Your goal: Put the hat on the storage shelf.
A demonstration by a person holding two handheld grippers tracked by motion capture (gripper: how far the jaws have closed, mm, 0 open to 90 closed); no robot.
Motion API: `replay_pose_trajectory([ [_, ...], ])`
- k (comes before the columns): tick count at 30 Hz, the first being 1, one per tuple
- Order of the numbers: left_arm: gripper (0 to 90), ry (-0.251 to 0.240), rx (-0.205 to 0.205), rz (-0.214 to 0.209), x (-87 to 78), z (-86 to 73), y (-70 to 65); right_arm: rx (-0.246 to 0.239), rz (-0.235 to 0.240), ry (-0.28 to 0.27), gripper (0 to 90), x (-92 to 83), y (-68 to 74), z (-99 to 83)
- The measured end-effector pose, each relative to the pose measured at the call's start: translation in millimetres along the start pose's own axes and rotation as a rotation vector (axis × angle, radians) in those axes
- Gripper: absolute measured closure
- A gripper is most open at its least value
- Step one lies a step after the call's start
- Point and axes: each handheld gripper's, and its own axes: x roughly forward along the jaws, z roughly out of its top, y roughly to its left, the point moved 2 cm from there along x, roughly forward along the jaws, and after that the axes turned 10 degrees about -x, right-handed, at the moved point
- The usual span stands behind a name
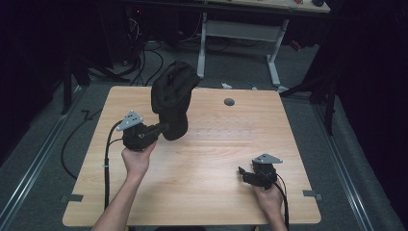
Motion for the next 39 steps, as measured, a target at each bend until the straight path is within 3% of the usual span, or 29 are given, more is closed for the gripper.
replay_pose_trajectory([
  [11, 86.2, 0.023, -0.004, 0.049, 22.5, 0.8, 6.0, -0.003, -0.002, -0.001, 33.8, 0.2, -0.3, -0.1],
  [23, 86.2, 0.046, 0.059, 0.093, 39.0, -1.0, 0.1, 0.001, -0.001, -0.001, 33.8, 0.2, 0.0, -0.1],
  [35, 85.9, 0.111, 0.051, 0.088, 48.7, -12.2, 2.6, -0.001, -0.002, -0.002, 33.8, 0.3, -0.2, -0.1],
  [39, 85.8, 0.105, 0.036, 0.070, 47.7, -16.3, 4.5, -0.003, -0.002, -0.003, 33.8, 0.3, -0.4, -0.1],
])
